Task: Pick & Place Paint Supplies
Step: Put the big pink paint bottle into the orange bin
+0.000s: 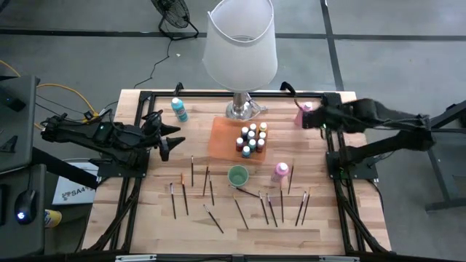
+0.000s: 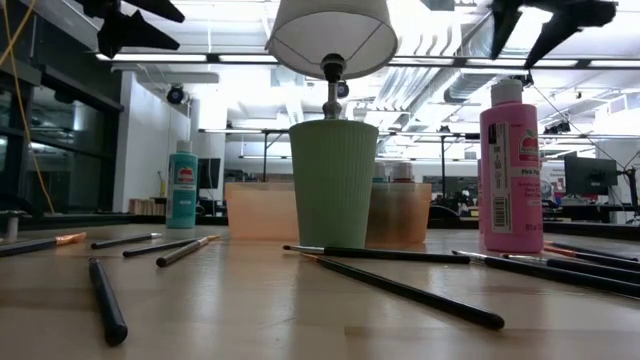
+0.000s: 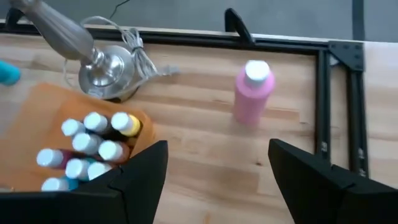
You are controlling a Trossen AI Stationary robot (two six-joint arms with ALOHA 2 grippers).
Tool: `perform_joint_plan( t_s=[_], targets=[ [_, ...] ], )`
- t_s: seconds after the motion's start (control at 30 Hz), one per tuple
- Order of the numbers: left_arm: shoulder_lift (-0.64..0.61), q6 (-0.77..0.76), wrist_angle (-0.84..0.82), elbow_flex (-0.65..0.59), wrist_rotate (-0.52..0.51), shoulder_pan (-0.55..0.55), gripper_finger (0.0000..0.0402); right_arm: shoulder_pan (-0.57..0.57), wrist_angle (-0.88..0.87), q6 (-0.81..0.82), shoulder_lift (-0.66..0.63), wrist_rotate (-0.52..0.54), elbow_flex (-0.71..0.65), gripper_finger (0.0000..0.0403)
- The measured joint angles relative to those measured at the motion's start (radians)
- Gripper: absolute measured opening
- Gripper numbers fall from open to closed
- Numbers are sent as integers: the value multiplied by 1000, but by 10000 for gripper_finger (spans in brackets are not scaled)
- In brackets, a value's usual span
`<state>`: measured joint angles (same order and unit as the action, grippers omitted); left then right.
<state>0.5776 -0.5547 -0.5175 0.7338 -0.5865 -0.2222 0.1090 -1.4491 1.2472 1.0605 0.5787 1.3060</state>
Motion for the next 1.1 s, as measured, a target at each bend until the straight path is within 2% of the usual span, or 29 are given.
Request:
perform_joint_plan(
  t_s=[0.17,0.3,0.53,0.7,1.1],
  targets=[
    [1,32,1,0,-75,0,237,229,66,-190,35,-108,0,272],
    [1,56,1,0,-90,0,237,399,91,-304,89,-205,0,272],
    [1,79,0,0,-91,0,237,610,182,-485,201,-357,0,272],
    [1,83,-8,0,-89,0,237,702,182,-532,292,-432,0,272],
    [1,83,-8,0,-85,0,237,790,190,-590,418,-502,0,272]
  ],
)
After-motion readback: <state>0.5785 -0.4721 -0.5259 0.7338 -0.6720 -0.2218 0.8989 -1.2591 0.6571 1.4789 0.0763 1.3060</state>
